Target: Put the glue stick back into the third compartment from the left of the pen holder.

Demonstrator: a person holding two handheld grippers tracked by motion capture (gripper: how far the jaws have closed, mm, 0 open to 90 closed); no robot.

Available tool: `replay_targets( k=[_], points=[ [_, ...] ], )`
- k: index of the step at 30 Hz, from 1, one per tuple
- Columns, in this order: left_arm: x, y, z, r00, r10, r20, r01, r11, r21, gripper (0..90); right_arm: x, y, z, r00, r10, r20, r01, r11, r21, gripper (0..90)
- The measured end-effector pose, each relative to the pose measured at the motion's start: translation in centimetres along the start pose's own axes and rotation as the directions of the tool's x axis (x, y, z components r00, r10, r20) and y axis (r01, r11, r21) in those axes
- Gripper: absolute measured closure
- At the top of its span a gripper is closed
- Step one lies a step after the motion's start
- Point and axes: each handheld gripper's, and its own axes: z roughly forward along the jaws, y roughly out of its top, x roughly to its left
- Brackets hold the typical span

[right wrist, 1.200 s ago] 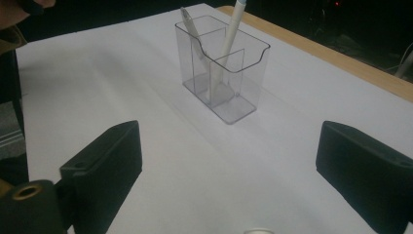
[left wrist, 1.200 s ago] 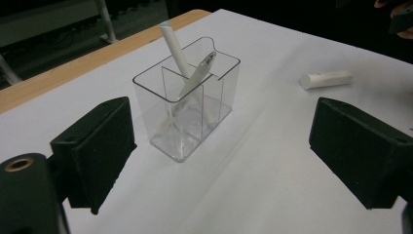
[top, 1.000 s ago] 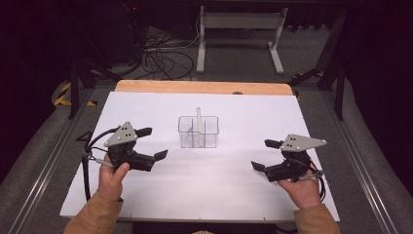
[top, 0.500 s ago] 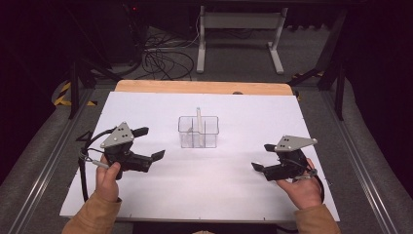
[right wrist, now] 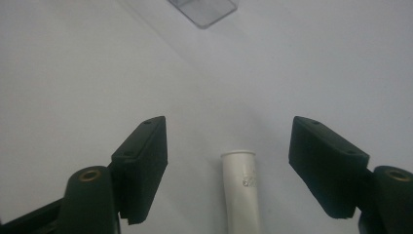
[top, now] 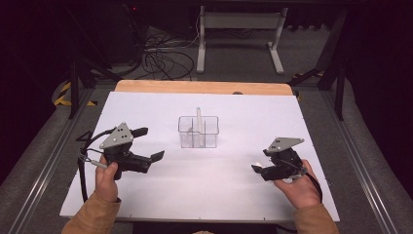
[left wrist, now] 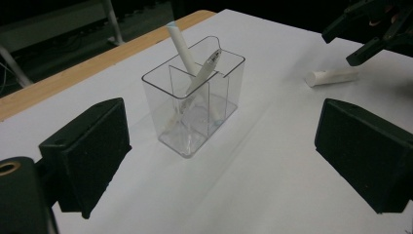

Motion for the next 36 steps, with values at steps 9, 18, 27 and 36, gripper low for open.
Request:
replay_targets(
  k=[9, 18, 27, 36],
  points=[
    [-0.2, 0.1, 0.1, 0.9991, 0.019, -0.037, -0.018, 0.9995, 0.026, 6.3, -0.2, -0.3, 0.9, 0.9999, 0.011, 0.002, -0.011, 0.998, 0.061, 32.9],
    [-0.3, 0.1, 0.1, 0.999, 0.022, -0.039, -0.021, 0.9994, 0.027, 5.9, -0.4, -0.6, 1.8, 0.9999, 0.012, -0.003, -0.012, 0.993, 0.118, 38.4],
    [-0.4, 0.2, 0.1, 0.9989, 0.027, -0.038, -0.025, 0.9992, 0.032, 5.9, -0.6, -1.0, 2.6, 0.9997, 0.012, 0.02, -0.015, 0.982, 0.191, 43.1],
    [-0.4, 0.2, 0.0, 0.9989, 0.024, -0.041, -0.023, 0.9993, 0.031, 5.9, -0.8, -1.3, 3.2, 0.9995, 0.018, 0.027, -0.024, 0.968, 0.248, 50.9]
  ],
)
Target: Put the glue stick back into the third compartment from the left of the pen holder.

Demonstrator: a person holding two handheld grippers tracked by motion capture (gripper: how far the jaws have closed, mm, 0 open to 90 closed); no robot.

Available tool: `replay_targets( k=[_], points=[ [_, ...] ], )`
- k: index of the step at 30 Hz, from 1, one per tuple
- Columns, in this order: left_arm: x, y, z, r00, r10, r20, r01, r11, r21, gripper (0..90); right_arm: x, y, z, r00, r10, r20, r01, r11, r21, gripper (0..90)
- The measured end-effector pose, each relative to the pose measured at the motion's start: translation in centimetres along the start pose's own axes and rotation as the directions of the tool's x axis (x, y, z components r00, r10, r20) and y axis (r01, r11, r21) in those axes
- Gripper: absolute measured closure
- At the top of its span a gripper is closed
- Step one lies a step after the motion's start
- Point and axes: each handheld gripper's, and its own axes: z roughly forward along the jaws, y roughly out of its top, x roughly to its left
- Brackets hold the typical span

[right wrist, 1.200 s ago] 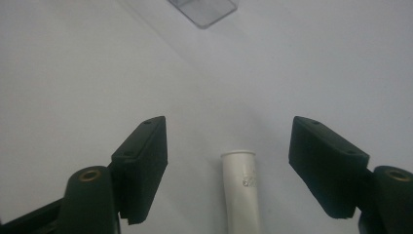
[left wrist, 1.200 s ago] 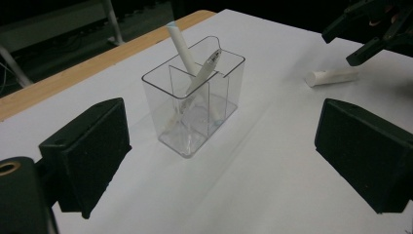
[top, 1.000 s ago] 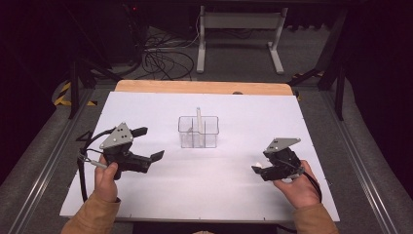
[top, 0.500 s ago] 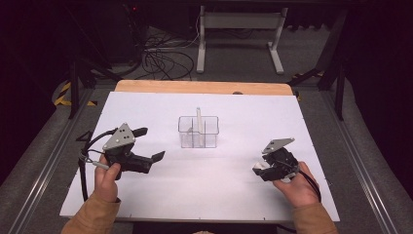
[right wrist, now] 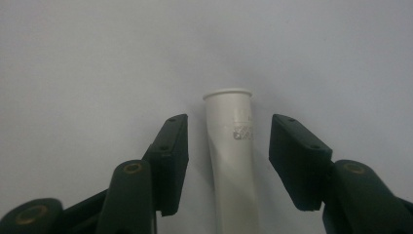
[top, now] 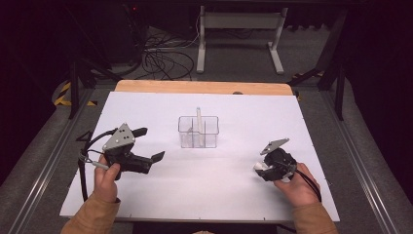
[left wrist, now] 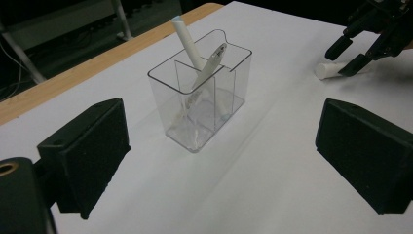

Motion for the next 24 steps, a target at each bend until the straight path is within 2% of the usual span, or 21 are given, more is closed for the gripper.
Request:
replay_targets(
  k=[9, 13, 24],
  points=[
    [0.02, -0.01, -0.05, 1.0, -0.004, 0.0, 0.004, 1.0, 0.0, 5.9, -0.21, -0.15, 0.9, 0.9998, 0.005, -0.019, -0.004, 0.999, 0.054, 60.8],
    [0.0, 0.01, -0.06, 1.0, -0.004, 0.001, 0.004, 1.0, -0.001, 5.9, -0.15, -0.11, 0.96, 0.9999, -0.001, -0.017, 0.002, 0.998, 0.061, 65.5],
    [-0.04, 0.04, -0.05, 1.0, 0.003, 0.003, -0.003, 1.0, -0.002, 5.9, 0.09, 0.09, 1.0, 1.0, -0.001, 0.001, 0.001, 0.997, 0.079, 67.4]
  ],
)
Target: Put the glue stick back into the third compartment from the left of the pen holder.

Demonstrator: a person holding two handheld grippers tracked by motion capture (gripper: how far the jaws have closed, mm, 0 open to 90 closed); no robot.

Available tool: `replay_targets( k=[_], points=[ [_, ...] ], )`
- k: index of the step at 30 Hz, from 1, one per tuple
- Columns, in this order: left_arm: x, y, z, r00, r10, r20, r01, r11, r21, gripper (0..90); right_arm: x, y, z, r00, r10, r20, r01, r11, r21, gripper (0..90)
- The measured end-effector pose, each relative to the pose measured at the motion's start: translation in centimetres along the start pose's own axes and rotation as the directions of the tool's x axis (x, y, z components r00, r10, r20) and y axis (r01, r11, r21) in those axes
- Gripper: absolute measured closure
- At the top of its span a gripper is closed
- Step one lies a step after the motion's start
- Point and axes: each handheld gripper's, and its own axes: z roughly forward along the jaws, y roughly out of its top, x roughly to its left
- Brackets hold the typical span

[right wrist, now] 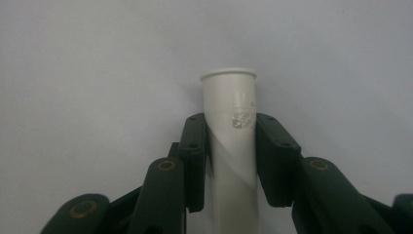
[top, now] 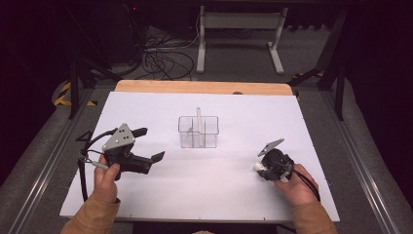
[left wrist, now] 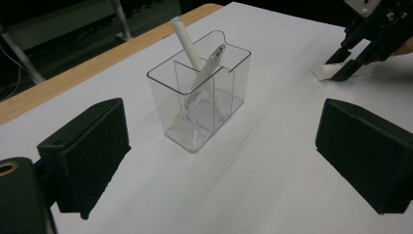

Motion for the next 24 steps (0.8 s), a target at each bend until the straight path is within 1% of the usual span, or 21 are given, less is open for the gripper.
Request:
replay_targets(
  k=[6, 12, 17, 24],
  points=[
    [0.0, 0.0, 0.0, 1.0, -0.001, 0.0, 0.001, 1.0, 0.0, 5.9, 0.1, 0.0, 0.0, 0.9999, -0.006, 0.009, 0.006, 1.0, 0.002, 67.7],
    [-0.1, 0.0, -0.1, 1.0, -0.002, -0.001, 0.002, 1.0, -0.003, 5.9, 0.1, 0.1, -0.2, 1.0, 0.003, 0.005, -0.003, 1.0, -0.001, 67.9],
    [-0.1, 0.0, -0.1, 1.0, -0.001, 0.0, 0.001, 1.0, -0.002, 5.9, 0.2, 0.2, -1.0, 1.0, 0.004, 0.006, -0.004, 0.999, -0.046, 67.9],
    [-0.1, -0.1, -0.2, 1.0, -0.003, -0.005, 0.003, 1.0, -0.003, 5.9, 0.6, 0.4, -2.4, 0.9999, -0.009, 0.01, 0.01, 0.993, -0.117, 68.0]
  ],
)
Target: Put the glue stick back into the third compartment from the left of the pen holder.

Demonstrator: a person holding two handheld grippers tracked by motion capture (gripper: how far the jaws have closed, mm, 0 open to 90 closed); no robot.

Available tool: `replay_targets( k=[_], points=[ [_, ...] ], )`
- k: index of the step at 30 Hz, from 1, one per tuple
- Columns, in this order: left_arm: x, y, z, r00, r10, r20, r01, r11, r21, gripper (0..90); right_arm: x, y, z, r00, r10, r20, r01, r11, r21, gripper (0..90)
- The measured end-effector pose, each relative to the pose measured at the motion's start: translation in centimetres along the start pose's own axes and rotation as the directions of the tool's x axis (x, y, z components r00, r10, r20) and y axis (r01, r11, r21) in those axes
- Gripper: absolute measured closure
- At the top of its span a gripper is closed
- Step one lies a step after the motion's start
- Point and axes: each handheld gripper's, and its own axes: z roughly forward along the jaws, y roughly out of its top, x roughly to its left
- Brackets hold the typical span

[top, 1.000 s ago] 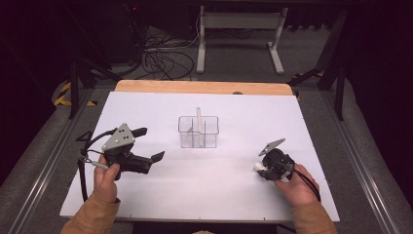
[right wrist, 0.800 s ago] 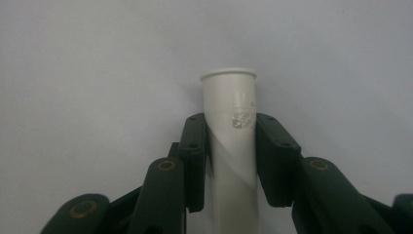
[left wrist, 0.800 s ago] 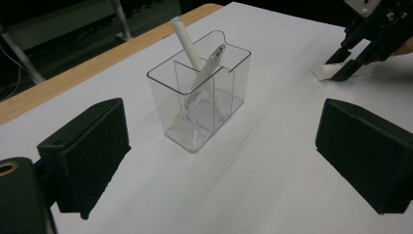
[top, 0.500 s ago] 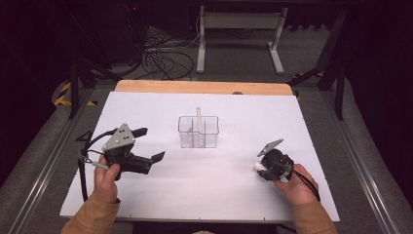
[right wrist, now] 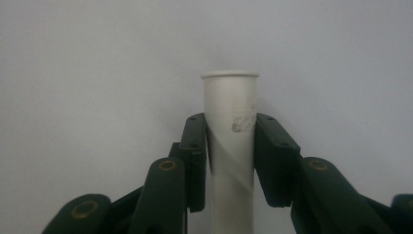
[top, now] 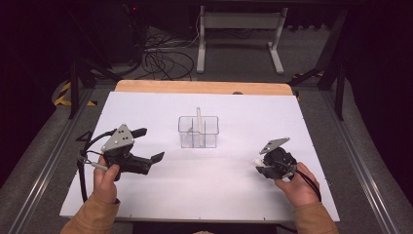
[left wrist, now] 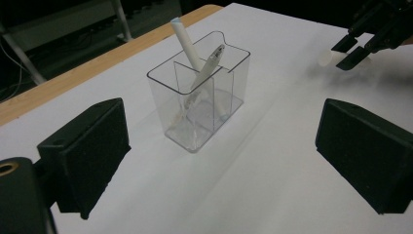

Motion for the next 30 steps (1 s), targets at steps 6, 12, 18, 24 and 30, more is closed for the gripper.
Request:
replay_targets(
  k=[6, 12, 18, 24, 30],
  points=[
    [0.0, -0.1, -0.1, 1.0, -0.002, -0.002, 0.002, 1.0, 0.003, 5.9, 0.2, 0.3, -0.7, 1.0, -0.005, 0.005, 0.005, 0.999, -0.039, 67.9],
    [0.1, -0.3, -0.2, 1.0, -0.008, -0.004, 0.008, 1.0, 0.001, 5.9, 0.2, 0.5, -1.2, 1.0, -0.006, 0.002, 0.006, 0.997, -0.072, 67.8],
    [0.1, -0.4, -0.4, 0.9998, -0.014, -0.01, 0.014, 0.9999, 0.0, 5.9, 0.3, 0.9, -2.3, 0.9999, -0.004, 0.009, 0.006, 0.987, -0.161, 67.8],
    [0.1, -0.7, -0.7, 0.9996, -0.021, -0.017, 0.021, 0.9998, 0.004, 5.9, 0.2, 1.3, -3.4, 1.0, -0.001, -0.006, 0.0, 0.964, -0.264, 67.8],
    [0.1, -0.8, -0.8, 0.9996, -0.022, -0.017, 0.022, 0.9997, 0.003, 5.9, 0.0, 1.9, -3.9, 0.9994, -0.001, -0.035, -0.011, 0.94, -0.342, 67.7]
  ],
)
